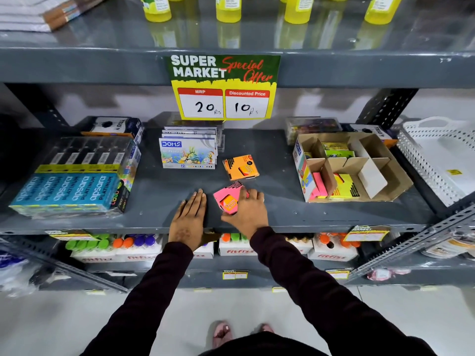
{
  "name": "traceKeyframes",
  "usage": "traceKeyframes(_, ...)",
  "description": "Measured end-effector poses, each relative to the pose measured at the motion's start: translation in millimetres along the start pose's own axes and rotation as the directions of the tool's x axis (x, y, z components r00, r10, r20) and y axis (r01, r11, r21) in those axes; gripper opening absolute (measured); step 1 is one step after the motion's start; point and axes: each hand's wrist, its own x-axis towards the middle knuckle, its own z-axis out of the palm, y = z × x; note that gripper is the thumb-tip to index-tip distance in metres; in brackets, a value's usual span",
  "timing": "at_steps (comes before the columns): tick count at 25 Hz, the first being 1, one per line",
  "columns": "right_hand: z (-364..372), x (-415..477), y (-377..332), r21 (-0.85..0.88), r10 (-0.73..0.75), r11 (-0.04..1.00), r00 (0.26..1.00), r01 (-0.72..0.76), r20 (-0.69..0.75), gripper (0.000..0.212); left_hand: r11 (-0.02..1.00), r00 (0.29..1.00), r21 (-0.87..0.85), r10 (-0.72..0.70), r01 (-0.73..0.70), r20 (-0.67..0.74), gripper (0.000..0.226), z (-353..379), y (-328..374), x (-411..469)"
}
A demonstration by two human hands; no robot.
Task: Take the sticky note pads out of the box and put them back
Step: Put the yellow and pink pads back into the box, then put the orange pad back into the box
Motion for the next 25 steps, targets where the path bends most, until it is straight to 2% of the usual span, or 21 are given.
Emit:
traceKeyframes(3, -9, 1, 11, -0.035, 0.013, 0.999, 1.000, -0.013, 0.007, 0.087, 1.000, 1.000, -0.021, -0.015, 0.015, 0.014, 0.102, -1, 0, -1)
traceKeyframes(5, -21, -6, 23, 0.048, 0.031, 0.998, 0.999, -0.030, -0.024, 0.081, 0.999, 1.000, -0.042, -0.019, 0.020, 0.013, 0.099, -2, 0, -1)
traceKeyframes(7, -41, -13, 43, 0.153, 0.072, 0.987, 0.987, -0.050, -0.140, 0.079, 0.998, 1.000, -0.061, -0.006, 0.006, -0.001, 0.095, -1, 1, -1)
traceKeyframes(9, -65, -15, 74, 0.235, 0.192, 0.964, 0.932, -0.121, -0.307, 0.089, 0.996, 1.000, -0.087, 0.015, -0.015, -0.011, 0.100, -2, 3, -2)
traceKeyframes(11, -86, -14, 114, 0.294, 0.346, 0.925, 0.856, -0.242, -0.384, 0.097, 0.995, 1.000, -0.100, 0.016, -0.016, -0.005, 0.111, -6, 5, -3)
traceKeyframes(13, -102, -14, 151, 0.361, 0.472, 0.871, 0.774, -0.334, -0.422, 0.098, 0.996, 1.000, -0.091, 0.012, -0.012, 0.004, 0.120, -7, 5, -3)
traceKeyframes(15, -108, -14, 174, 0.468, 0.587, 0.788, 0.718, -0.400, -0.375, 0.086, 0.996, 1.000, -0.088, 0.007, -0.005, 0.024, 0.124, -7, 4, -3)
traceKeyframes(17, -99, -11, 192, 0.544, 0.634, 0.724, 0.719, -0.423, -0.285, 0.078, 0.996, 1.000, -0.084, 0.006, -0.004, 0.022, 0.121, -7, 5, -3)
traceKeyframes(19, -84, -7, 202, 0.571, 0.635, 0.699, 0.740, -0.431, -0.220, 0.085, 0.996, 0.999, -0.084, 0.003, 0.000, 0.038, 0.119, -8, 5, -3)
traceKeyframes(21, -67, -5, 209, 0.528, 0.601, 0.731, 0.774, -0.431, -0.200, 0.075, 0.997, 0.999, -0.080, 0.000, 0.003, 0.042, 0.119, -9, 6, -3)
traceKeyframes(25, -54, -7, 209, 0.429, 0.535, 0.809, 0.805, -0.402, -0.256, 0.056, 0.997, 0.998, -0.082, 0.001, 0.004, 0.061, 0.122, -10, 5, -3)
